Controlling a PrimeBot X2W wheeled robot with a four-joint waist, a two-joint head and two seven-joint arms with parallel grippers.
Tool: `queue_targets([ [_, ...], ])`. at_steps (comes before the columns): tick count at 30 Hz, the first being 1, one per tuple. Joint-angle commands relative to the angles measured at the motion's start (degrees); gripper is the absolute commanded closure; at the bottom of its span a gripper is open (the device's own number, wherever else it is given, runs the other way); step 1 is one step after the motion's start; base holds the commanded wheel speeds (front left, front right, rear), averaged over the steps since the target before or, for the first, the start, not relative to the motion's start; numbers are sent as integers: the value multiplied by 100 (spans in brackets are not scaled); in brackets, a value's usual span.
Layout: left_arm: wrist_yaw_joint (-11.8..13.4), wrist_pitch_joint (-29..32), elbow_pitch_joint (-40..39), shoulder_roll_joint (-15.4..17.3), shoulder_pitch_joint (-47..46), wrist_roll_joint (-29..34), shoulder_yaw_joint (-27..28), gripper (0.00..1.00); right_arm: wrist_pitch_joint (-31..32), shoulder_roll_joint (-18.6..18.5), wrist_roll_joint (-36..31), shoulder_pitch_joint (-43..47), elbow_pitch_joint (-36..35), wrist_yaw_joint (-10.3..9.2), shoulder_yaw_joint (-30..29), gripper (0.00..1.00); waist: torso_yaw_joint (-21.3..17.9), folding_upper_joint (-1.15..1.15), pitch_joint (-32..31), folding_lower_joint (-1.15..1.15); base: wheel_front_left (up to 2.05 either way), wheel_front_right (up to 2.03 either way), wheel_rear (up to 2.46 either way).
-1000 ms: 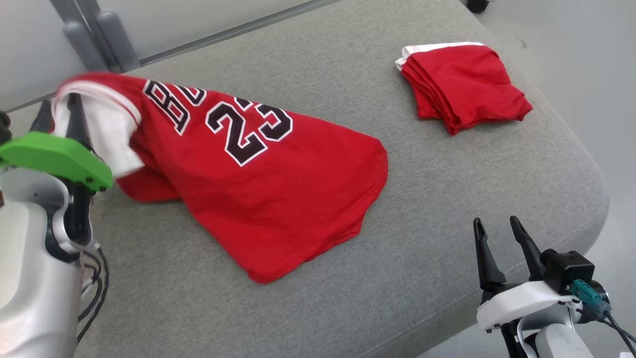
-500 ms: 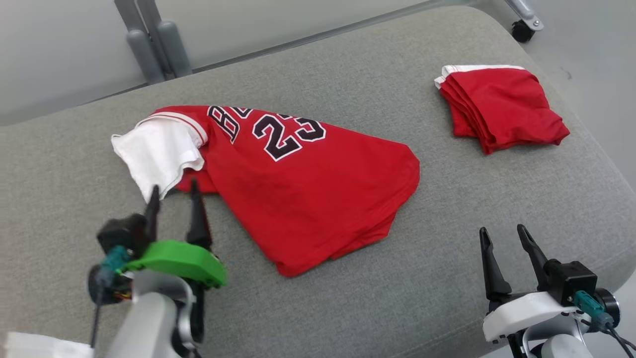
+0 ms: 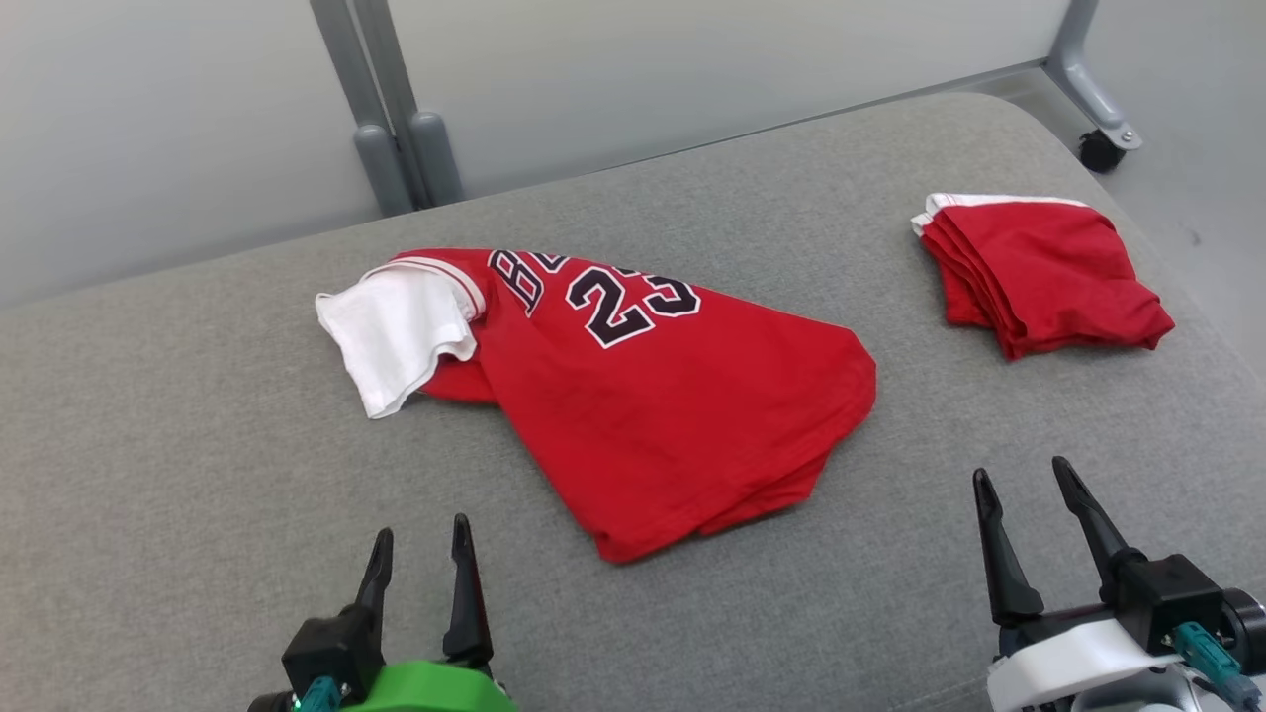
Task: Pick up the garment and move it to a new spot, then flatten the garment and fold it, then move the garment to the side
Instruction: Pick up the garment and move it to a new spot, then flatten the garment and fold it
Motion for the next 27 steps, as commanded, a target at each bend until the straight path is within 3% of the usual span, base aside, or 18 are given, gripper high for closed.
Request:
queue_targets([
  [1,-72,-16,-90,10,185,95,116,0,-2,-37,23,125,-64,-9,-41,0,280,0,-140,0,0,0,0],
  [15,-651,-18,-472,-12,1134,362,754,0,-2,-63,25,428,-66,-10,-225,0,1138,0,-408,0,0,0,0],
  [20,-809,-19,-479,-12,1200,432,830,0,-2,-64,41,415,20,-10,-187,0,1281,0,-426,0,0,0,0],
  [27,-836,-19,-483,-13,1213,359,884,0,-2,-80,65,391,158,-10,-106,0,1316,0,-419,0,0,0,0],
])
